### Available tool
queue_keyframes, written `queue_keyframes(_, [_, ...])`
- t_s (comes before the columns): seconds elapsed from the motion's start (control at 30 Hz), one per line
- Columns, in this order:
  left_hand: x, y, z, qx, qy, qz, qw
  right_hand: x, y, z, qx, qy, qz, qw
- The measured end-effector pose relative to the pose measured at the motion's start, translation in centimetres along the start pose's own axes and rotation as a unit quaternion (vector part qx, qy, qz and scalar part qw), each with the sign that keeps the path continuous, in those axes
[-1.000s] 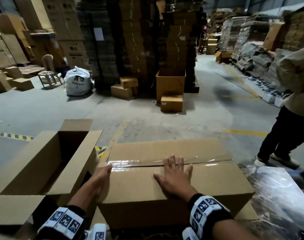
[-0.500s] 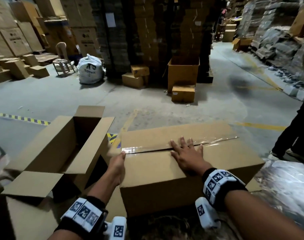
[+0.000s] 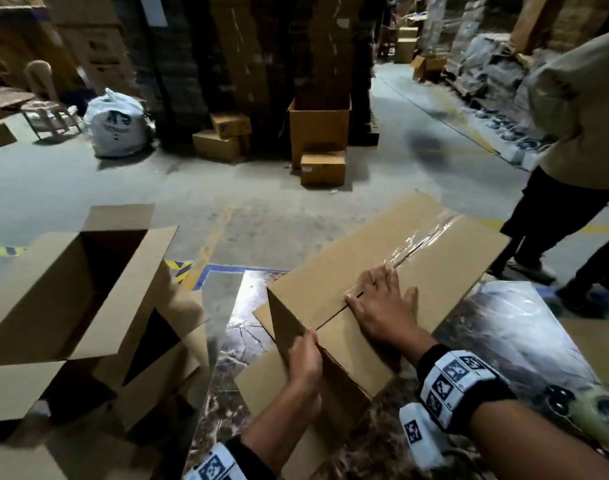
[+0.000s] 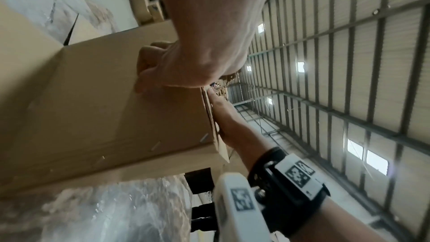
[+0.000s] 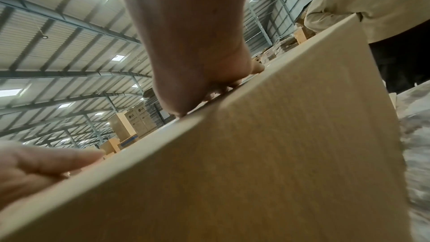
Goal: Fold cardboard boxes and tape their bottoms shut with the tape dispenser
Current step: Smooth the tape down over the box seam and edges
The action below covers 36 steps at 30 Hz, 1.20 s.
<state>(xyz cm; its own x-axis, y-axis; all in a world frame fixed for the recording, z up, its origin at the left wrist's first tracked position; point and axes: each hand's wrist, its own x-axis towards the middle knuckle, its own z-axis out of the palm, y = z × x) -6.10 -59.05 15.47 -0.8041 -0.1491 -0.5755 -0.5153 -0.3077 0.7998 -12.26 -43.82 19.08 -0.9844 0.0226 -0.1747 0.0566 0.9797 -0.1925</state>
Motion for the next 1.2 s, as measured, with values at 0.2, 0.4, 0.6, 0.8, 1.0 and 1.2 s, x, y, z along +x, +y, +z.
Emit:
queue_keyframes(0.2, [3.9,5.4,-3.5,0.265,0.088,0.305,0.911,-3.1,-0.2,-0.2,-0.002,0.046,-0.039,0.998])
queue_keyframes(0.4, [8.2,8.2,-5.9,0.545,-0.121,0.478,0.679,-5.6,-3.2,1.2,-0.039,-0.025,-0.112,0.993])
queue_keyframes(0.6, [6.4,6.5,-4.3,0.617,-0.105,0.499,0.599,-4.4,0.6,0.0,-0.103,-0.094,-0.161,0.977])
queue_keyframes(0.8, [5.1,7.0,0.8,0.692,-0.166,0.568,0.414,-6.2,5.0,-1.3,-0.134,-0.062,-0.141,0.979])
queue_keyframes(1.0, [6.4,7.0,4.4,0.719,-0.262,0.584,0.272,-7.7,5.3,-0.2,-0.129,0.054,-0.141,0.980])
queue_keyframes(1.2, [6.8,5.8,3.4,0.709,-0.242,0.588,0.305,-8.1,6.1,1.2,-0.036,0.225,-0.243,0.943])
